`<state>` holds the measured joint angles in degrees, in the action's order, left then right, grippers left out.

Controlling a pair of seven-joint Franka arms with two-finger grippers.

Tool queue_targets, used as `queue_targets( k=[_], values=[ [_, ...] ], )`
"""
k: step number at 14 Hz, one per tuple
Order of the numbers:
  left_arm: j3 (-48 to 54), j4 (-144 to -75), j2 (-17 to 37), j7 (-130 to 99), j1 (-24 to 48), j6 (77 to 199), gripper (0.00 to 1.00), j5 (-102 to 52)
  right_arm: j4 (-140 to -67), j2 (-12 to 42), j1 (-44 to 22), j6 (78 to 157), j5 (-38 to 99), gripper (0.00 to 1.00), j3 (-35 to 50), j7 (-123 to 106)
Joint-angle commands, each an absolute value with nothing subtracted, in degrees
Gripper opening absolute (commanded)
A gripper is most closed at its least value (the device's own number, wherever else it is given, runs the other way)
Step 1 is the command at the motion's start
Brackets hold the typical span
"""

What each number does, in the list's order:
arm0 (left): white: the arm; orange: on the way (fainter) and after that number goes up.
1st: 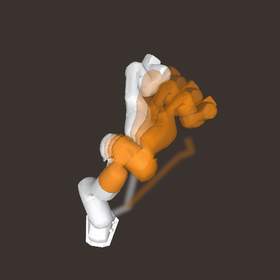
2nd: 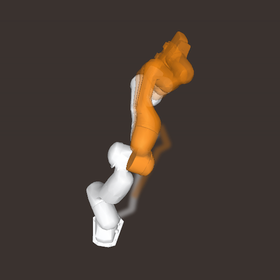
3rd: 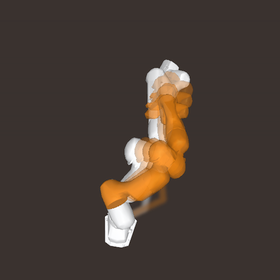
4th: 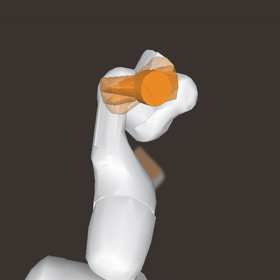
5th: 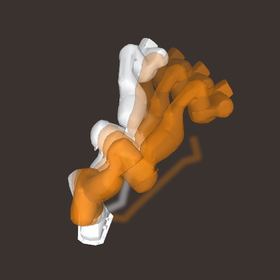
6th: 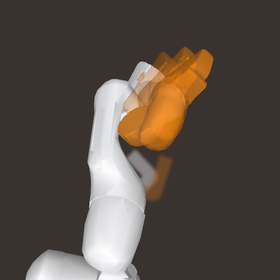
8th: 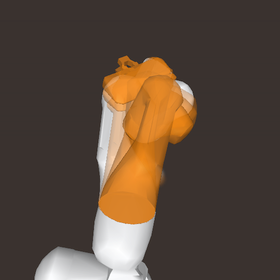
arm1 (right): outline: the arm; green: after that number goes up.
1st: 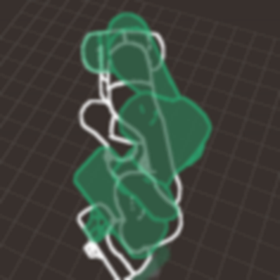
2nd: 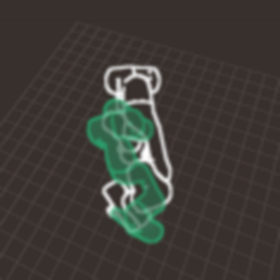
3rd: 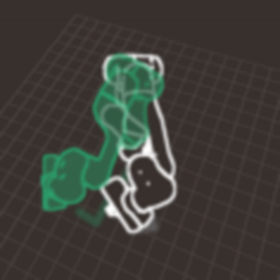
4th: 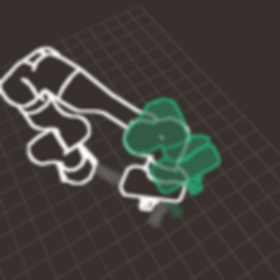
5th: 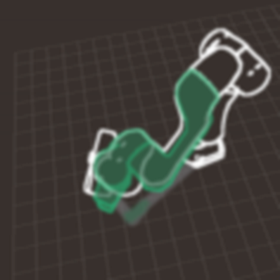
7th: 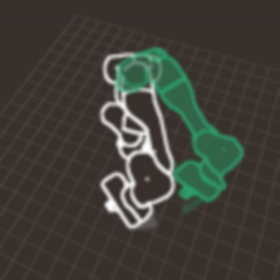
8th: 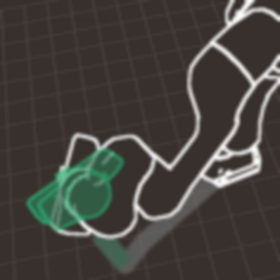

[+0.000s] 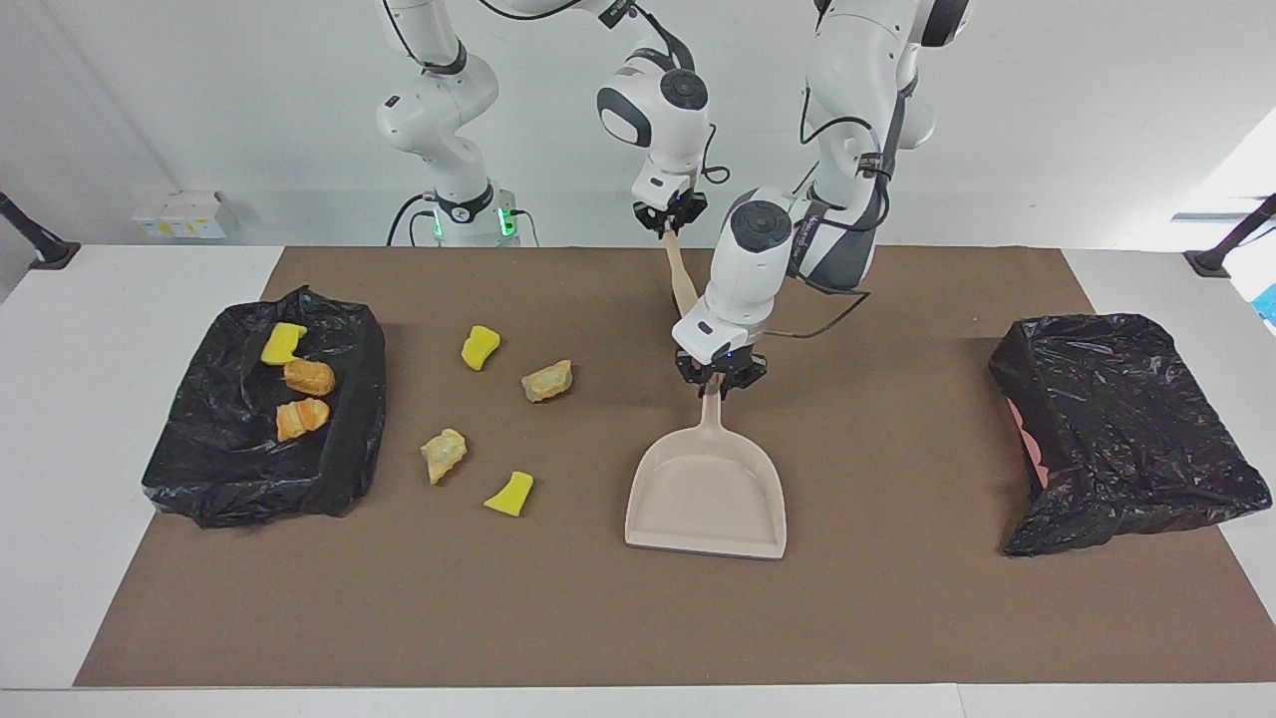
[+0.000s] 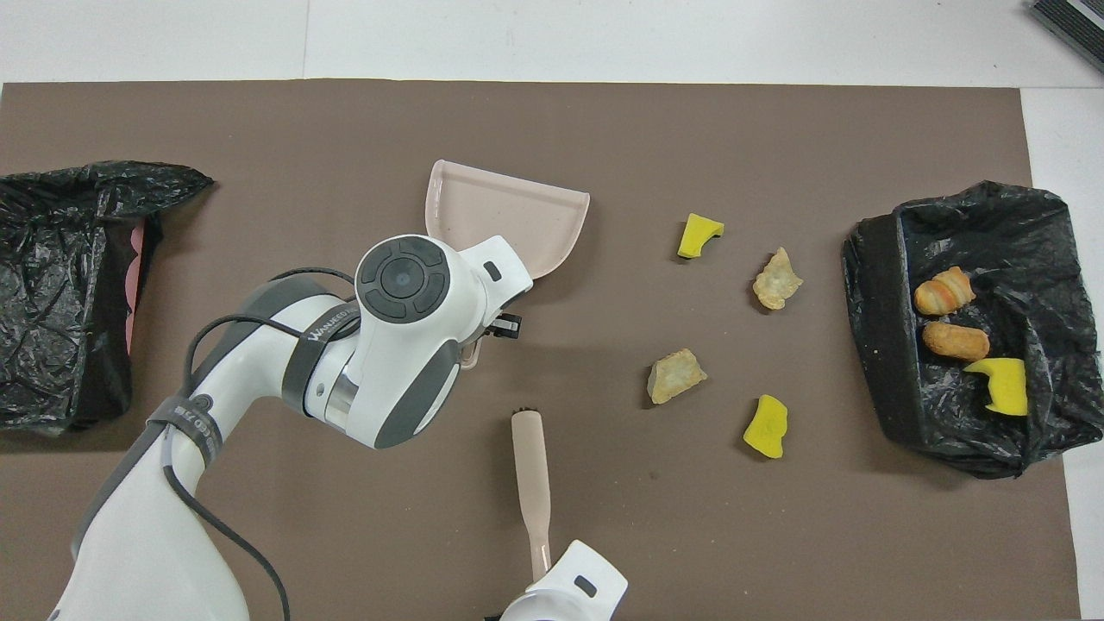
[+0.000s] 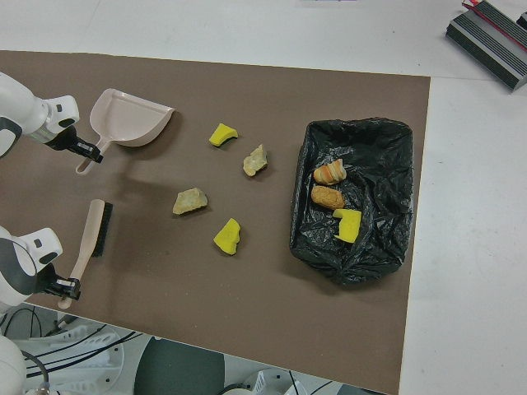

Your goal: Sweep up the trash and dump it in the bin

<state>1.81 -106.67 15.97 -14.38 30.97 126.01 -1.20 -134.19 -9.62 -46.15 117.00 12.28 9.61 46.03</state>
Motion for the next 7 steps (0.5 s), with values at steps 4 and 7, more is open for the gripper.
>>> queue_targets(
  k=[4,7],
  values=[
    [1.3,-106.0,13.6,9.2,28.8,117.4,0.00,1.3,-135.1,-18.1,-35.5,103.9,8.9,0.00,9.8,56.5],
    [1.2,-106.3,13.1,22.5,28.1,115.5,0.00,4.0,-135.1,-17.9,-31.3,99.2,2.6,0.00,9.8,59.4]
  ],
)
